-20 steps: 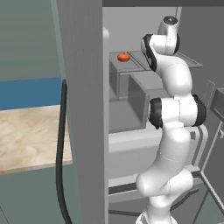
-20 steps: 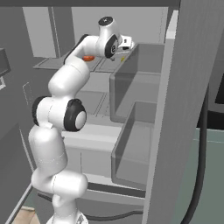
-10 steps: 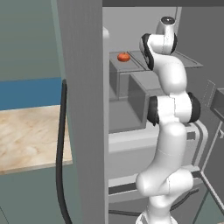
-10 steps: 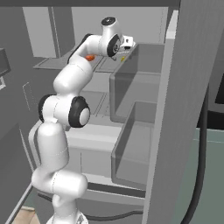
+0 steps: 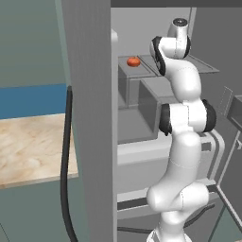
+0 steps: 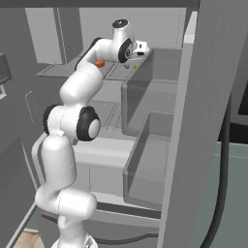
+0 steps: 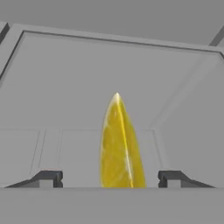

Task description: Gather the lemon wedge and squash from the fridge and place them on a tray on the dining counter. Then gather the chicken drumstick and steak from the fridge and place them on the other tray.

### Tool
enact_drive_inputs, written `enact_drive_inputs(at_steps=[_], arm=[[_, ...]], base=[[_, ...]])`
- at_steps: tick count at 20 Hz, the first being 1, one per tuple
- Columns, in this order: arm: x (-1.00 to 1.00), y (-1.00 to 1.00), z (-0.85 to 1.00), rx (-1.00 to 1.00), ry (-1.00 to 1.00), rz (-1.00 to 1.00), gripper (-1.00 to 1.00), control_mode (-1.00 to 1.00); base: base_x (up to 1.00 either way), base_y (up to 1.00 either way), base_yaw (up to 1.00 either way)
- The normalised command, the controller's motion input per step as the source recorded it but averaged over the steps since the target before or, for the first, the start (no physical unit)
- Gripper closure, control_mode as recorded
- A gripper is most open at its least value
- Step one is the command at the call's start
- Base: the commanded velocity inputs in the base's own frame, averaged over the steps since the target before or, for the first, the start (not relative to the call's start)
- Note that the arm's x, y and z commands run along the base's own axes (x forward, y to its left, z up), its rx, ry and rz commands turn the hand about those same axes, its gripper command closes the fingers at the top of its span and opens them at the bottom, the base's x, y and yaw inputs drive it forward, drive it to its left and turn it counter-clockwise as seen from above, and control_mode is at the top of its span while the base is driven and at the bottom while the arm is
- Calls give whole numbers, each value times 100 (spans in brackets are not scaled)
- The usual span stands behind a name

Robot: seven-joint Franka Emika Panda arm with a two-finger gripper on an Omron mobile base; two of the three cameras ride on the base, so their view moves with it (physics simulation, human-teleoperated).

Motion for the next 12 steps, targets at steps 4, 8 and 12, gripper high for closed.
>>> enact_drive_inputs(at_steps=[4, 8, 12], arm=[[-28, 0, -36, 0, 1, 0, 100, -100], [-66, 0, -26, 0, -1, -3, 100, -100], [-91, 11, -8, 0, -12, -2, 100, -100]], base=[[0, 0, 0], [0, 0, 0], [0, 0, 0]])
